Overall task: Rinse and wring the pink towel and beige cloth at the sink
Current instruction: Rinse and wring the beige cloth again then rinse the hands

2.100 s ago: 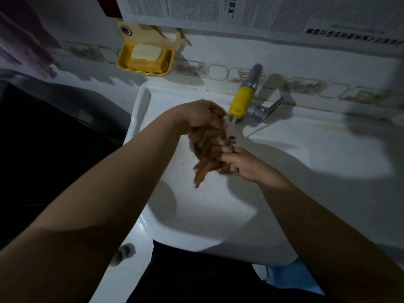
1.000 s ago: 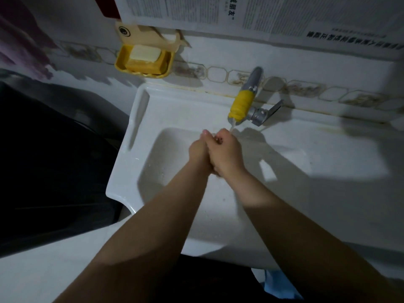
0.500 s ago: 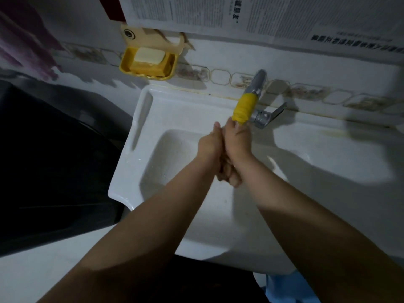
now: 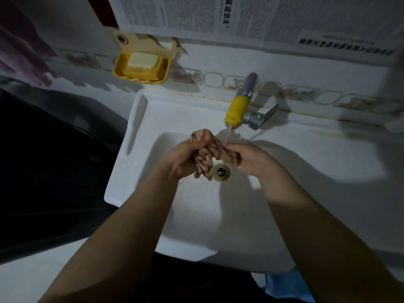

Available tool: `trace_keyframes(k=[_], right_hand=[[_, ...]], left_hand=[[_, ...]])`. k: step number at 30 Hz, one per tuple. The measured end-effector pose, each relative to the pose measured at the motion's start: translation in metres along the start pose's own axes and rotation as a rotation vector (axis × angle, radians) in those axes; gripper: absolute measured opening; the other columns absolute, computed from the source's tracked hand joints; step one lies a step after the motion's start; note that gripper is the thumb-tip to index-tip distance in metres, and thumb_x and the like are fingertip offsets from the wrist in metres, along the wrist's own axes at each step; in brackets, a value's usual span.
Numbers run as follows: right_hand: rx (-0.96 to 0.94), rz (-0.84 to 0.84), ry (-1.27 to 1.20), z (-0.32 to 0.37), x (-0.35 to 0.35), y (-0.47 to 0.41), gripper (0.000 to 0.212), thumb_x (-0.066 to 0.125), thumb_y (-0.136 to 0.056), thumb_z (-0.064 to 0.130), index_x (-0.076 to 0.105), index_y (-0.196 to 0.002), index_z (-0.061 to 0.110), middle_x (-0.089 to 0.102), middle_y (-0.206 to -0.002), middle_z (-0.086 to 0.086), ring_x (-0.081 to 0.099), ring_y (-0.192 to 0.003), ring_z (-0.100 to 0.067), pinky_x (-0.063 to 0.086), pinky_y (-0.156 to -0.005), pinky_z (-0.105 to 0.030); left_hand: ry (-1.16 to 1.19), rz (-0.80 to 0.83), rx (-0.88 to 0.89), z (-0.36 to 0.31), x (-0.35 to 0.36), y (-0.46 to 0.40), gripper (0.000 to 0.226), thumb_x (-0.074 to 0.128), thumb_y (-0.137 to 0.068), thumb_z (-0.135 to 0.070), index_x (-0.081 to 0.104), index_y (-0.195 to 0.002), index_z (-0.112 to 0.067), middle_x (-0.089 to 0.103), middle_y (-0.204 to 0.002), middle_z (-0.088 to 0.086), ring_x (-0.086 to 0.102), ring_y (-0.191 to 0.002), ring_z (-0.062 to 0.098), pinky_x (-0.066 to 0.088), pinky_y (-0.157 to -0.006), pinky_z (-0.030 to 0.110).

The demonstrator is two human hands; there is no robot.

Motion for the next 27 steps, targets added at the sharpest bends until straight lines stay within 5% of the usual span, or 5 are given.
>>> trace_keyframes(k=[4,8,17,22,27], right_hand=[[-0.048,-0.188,-0.286,-0.012,-0.010,0.006,0.018,0.044,-0.098,0.004,0.059,-0.108,0.000,0.067,-0.076,-0.008,0.059,-0.050,-0.006,0.043,-0.044,-0.012],[-0.245,-0.394,0.077,0.014,-0.017,0.023,0.025,0.061,-0.090,0.035,0.060,-0.075,0.015,0.043,-0.040,0.008,0.032,-0.034,-0.005,0.023,-0.037,-0.018],[-0.405,-0.670,0.652,0.046,0.008,0.032,0.043,0.051,-0.089,0.052,0.057,-0.070,0.013,0.066,-0.079,-0.011,0.063,-0.082,-0.030,0.050,-0.073,-0.036],[-0.488,-0.625,0.748,0.031,0.039,0.031,0.041,0.039,-0.094,0.043,0.065,-0.085,0.012,0.068,-0.093,-0.015,0.062,-0.088,-0.033,0.049,-0.076,-0.037],[-0.427,-0.687,0.721,0.061,0.007,0.024,0.032,0.043,-0.096,0.027,0.056,-0.072,0.010,0.065,-0.097,-0.023,0.060,-0.092,-0.035,0.035,-0.068,-0.031]], left_hand=[[-0.003,-0.041,0.073,0.000,-0.002,0.000,0.044,0.033,-0.101,-0.028,0.054,-0.112,0.008,0.049,-0.068,0.016,0.046,-0.045,0.024,0.039,-0.040,0.027],[0.035,-0.371,0.022,0.024,-0.025,-0.008,0.050,0.021,-0.105,-0.029,0.051,-0.107,0.010,0.049,-0.068,0.025,0.053,-0.055,0.034,0.034,-0.032,0.019],[0.182,-0.498,-0.051,0.038,0.024,-0.023,0.039,0.055,-0.089,-0.046,0.069,-0.087,-0.010,0.070,-0.093,0.020,0.069,-0.079,0.032,0.057,-0.072,0.051],[-0.223,-0.599,-0.016,0.020,0.009,-0.023,0.048,0.067,-0.084,-0.023,0.052,-0.126,-0.005,0.056,-0.124,0.016,0.055,-0.116,0.030,0.043,-0.098,0.037],[0.111,-0.489,-0.079,0.036,0.033,-0.018,0.046,0.052,-0.088,-0.051,0.066,-0.081,-0.008,0.065,-0.084,0.021,0.064,-0.071,0.032,0.054,-0.062,0.042]])
Point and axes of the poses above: each hand's wrist, its own y-axis away from the middle knuckle, its own x-axis out of the palm, z = x × y, the point moved 8 cm from there along -y, towards the middle knuckle
